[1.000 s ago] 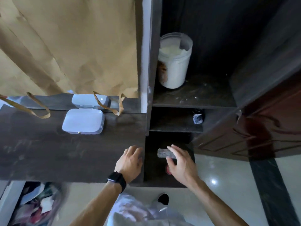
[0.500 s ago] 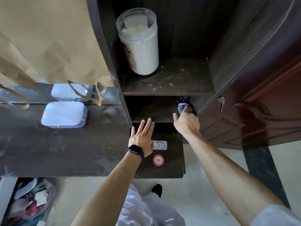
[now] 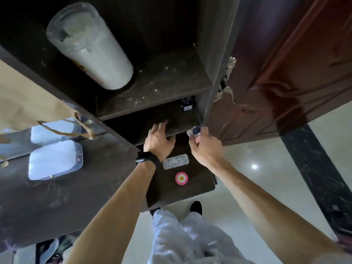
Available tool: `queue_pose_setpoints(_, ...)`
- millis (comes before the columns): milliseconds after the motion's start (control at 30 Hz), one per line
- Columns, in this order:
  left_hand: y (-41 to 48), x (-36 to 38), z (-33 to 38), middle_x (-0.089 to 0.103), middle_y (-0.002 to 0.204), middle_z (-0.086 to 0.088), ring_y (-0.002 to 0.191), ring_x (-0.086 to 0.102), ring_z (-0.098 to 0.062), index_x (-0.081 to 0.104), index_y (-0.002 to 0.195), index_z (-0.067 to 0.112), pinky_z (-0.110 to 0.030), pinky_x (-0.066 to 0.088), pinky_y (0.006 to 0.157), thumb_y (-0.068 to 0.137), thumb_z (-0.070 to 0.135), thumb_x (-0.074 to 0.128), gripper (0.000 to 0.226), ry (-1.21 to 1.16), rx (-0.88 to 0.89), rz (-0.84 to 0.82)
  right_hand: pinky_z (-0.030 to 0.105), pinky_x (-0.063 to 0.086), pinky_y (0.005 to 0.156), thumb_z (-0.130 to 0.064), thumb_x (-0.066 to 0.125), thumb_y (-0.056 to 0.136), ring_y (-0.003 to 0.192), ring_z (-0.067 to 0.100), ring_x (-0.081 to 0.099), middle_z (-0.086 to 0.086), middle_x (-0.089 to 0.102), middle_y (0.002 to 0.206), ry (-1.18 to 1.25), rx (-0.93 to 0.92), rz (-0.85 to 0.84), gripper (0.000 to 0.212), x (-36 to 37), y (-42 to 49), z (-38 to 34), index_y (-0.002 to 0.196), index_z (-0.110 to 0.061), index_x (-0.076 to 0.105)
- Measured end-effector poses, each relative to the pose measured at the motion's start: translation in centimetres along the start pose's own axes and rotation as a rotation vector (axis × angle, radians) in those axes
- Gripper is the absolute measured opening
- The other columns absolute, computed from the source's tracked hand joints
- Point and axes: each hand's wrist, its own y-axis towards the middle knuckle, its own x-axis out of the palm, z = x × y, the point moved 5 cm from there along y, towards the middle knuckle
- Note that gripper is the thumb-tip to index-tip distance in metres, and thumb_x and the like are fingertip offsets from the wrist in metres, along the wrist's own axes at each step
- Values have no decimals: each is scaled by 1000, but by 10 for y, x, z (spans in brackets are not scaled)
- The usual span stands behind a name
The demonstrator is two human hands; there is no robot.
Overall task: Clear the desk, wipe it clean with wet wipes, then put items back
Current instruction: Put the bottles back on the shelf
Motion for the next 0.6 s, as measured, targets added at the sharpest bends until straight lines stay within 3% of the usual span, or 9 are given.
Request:
queue_pose_setpoints(100, 36, 14, 14, 47, 144, -11, 129, 50, -27, 35, 151, 18, -30, 41, 102, 86, 33, 71, 75, -211, -95, 4, 35, 55, 65, -44, 49, 98, 81, 27, 71, 0, 75, 94, 78, 54, 20, 34, -7, -41, 25, 108, -11, 51)
queue_pose_setpoints(167, 59, 24, 22, 44, 147, -9, 131, 48, -26, 33, 151, 18, -33, 42, 107, 83, 36, 75, 82, -264, -139, 28, 32, 53, 68, -47, 50, 97, 77, 21, 71, -8, 75, 95, 104, 86, 46, 35, -13, -62, 39, 108, -14, 54)
queue_pose_setpoints(367, 103, 42, 43, 47, 143, -11, 128, 50, -31, 36, 147, 21, -41, 47, 103, 76, 40, 79, 86, -171, -133, 69, 27, 51, 67, -50, 55, 94, 57, 4, 66, -16, 70, 88, 245, 184, 148, 31, -31, -108, 80, 107, -21, 54)
queue_pose_setpoints(467, 106, 42, 41, 54, 138, -8, 125, 54, -30, 39, 142, 20, -45, 50, 100, 72, 44, 81, 85, -176, -119, 99, 32, 55, 68, -54, 52, 93, 57, 4, 68, -13, 73, 91, 295, 222, 186, 34, -35, -124, 97, 107, -24, 54)
queue_pose_setpoints(600, 89, 34, 42, 57, 134, -6, 121, 56, -28, 43, 134, 19, -40, 51, 94, 72, 51, 80, 79, -147, -57, 48, 35, 57, 73, -52, 55, 94, 60, 6, 70, -12, 73, 91, 314, 266, 184, 30, -33, -134, 108, 109, -26, 54)
